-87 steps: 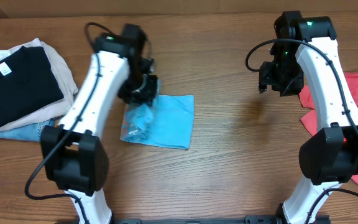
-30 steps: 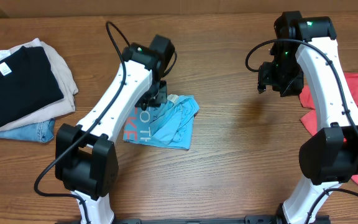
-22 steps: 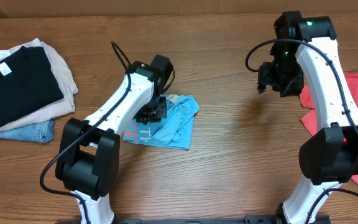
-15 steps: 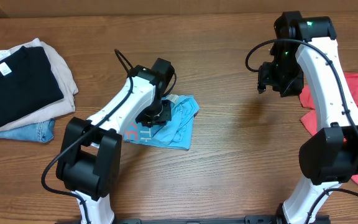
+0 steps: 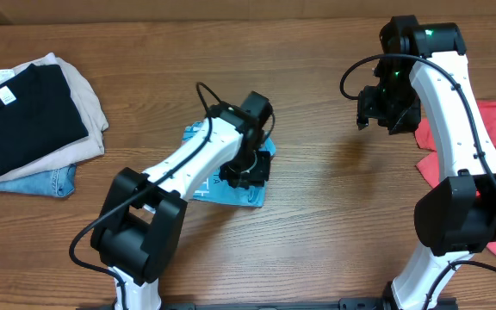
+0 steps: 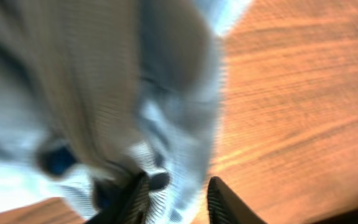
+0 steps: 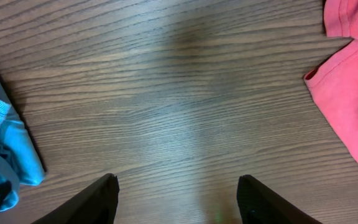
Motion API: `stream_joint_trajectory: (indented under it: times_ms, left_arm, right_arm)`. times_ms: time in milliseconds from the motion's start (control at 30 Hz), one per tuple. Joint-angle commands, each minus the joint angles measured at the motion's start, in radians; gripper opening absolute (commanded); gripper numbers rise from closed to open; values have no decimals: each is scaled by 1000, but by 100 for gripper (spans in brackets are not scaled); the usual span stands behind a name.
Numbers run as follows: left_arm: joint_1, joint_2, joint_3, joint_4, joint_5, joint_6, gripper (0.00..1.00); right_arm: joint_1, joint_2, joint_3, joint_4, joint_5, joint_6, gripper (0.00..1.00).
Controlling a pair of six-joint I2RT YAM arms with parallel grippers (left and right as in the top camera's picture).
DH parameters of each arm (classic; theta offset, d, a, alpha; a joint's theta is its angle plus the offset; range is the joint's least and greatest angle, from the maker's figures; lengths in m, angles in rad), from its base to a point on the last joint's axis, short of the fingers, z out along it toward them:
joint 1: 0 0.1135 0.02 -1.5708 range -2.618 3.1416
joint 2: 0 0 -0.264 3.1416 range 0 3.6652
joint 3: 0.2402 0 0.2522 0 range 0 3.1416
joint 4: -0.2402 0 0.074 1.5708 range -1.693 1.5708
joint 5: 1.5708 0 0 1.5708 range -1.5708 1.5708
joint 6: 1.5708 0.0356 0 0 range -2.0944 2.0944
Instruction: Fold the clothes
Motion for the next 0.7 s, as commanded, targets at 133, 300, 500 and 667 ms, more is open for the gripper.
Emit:
stream_joint_trajectory:
  times_ms: [133,300,500,667]
  left_arm:
    - [-52,2,-4,-6,39,59,31]
    - [-23,-18,61,-54,-18,140,25]
    - [42,-72,217,-95,-169,191,27]
    - [105,-64,230,-42,-241,148,30]
  right_arm:
    - [-2,-6,13,-2,-5,-5,65]
    - [-2,-6,13,-1,-5,-5,65]
    - [-2,-6,13,1,-5,-5,65]
    - [-2,-6,13,5,-5,-5,65]
